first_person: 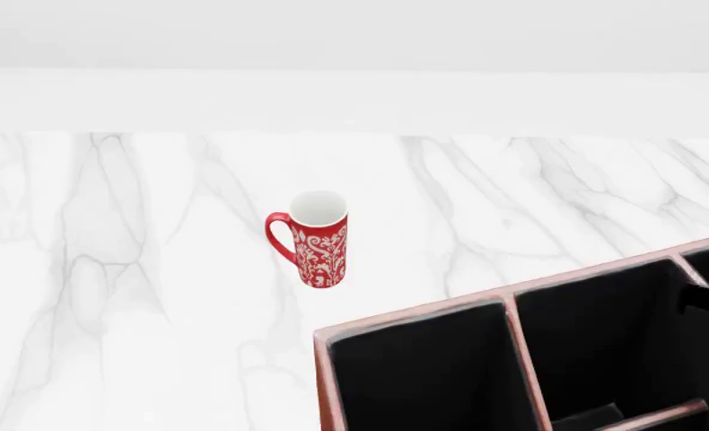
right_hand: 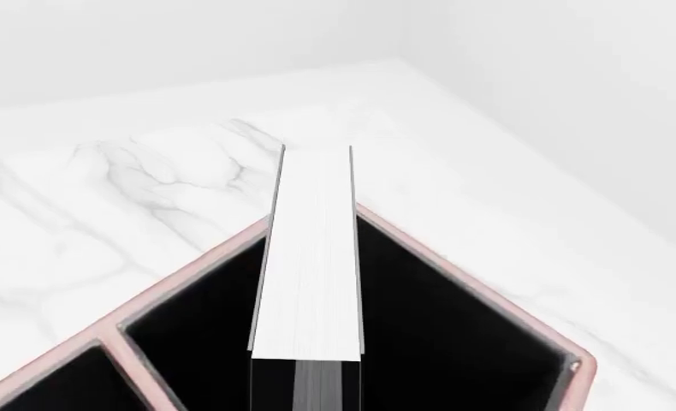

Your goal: Pick up the book and place it in the right compartment of the caddy.

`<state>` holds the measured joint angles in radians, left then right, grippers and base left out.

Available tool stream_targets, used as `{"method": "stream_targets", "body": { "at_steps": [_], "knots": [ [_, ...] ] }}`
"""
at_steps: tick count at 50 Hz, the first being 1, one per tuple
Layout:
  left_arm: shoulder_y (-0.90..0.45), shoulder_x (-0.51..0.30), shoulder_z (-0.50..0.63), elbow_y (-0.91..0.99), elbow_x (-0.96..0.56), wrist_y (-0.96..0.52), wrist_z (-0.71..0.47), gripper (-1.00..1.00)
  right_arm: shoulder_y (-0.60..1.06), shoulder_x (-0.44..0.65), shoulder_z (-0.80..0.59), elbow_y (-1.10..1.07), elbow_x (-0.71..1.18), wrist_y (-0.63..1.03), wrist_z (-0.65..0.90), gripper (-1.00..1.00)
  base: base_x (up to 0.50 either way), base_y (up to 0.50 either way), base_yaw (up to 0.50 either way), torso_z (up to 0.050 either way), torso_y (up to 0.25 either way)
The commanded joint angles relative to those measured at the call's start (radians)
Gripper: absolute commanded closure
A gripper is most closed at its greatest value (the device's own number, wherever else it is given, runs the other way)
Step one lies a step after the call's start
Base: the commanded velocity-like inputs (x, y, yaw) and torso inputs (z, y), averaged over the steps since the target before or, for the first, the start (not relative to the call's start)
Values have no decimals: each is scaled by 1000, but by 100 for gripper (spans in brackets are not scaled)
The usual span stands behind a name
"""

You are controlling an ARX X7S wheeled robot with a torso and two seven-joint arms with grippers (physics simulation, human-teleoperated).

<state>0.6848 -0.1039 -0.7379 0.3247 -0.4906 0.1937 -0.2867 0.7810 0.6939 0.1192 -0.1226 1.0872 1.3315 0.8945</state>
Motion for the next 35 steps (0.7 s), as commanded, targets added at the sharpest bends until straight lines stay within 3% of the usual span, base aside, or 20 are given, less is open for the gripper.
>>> {"method": "stream_targets", "body": {
  "at_steps": [1, 21, 22, 35],
  "knots": [
    [3, 1, -1, 8, 0, 0, -1, -100, -4, 2, -22, 19, -56, -41, -33, 100, 0, 0, 0, 0, 0],
    [0, 0, -1, 5, 2, -1, 0, -100, -25, -3, -56, 69, -81, -84, -73, 100, 0, 0, 0, 0, 2],
    [0, 0, -1, 4, 2, 0, 1, -100, -26, -1, -57, 69, -84, -88, -75, -100, 0, 0, 0, 0, 0],
    [-1, 0, 3, 3, 6, 0, 0, -100, -29, -3, -54, 78, -78, -92, -74, -100, 0, 0, 0, 0, 0]
  ]
}}
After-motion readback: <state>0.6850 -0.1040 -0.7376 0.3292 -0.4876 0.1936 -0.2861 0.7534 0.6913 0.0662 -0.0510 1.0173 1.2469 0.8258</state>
